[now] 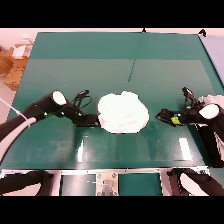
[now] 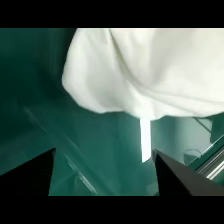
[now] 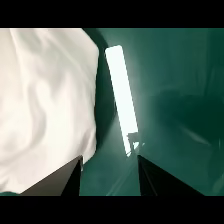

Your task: Fold the shirts.

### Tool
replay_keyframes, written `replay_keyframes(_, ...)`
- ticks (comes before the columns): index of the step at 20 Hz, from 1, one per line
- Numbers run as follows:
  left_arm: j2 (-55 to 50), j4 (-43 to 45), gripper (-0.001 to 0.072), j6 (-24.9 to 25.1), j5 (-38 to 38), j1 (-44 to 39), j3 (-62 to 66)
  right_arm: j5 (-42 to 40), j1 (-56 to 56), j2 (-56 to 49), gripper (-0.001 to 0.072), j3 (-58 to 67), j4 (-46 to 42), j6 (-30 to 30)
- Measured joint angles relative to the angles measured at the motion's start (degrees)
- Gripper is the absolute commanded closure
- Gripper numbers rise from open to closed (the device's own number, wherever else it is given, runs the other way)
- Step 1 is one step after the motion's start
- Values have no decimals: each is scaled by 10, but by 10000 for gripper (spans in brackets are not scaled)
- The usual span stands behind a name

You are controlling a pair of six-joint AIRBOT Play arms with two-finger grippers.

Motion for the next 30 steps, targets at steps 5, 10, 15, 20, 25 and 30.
replay_keyframes(5,-21,-95,374,21,156,-66,-39,-15,-17,-162,302,63,121,-117)
replay_keyframes(10,-33,-113,681,34,208,-82,-46,-11,-18,-267,318,115,225,-195)
replay_keyframes(15,-29,-99,681,40,176,-69,-37,21,3,-315,696,138,274,-250)
replay_keyframes(20,56,-70,682,41,118,-18,45,101,-13,-281,698,188,315,-275)
replay_keyframes(25,178,-60,682,46,83,23,254,173,-33,-109,697,322,394,-280)
replay_keyframes(30,221,-60,681,54,45,31,514,143,-38,71,697,513,405,-257)
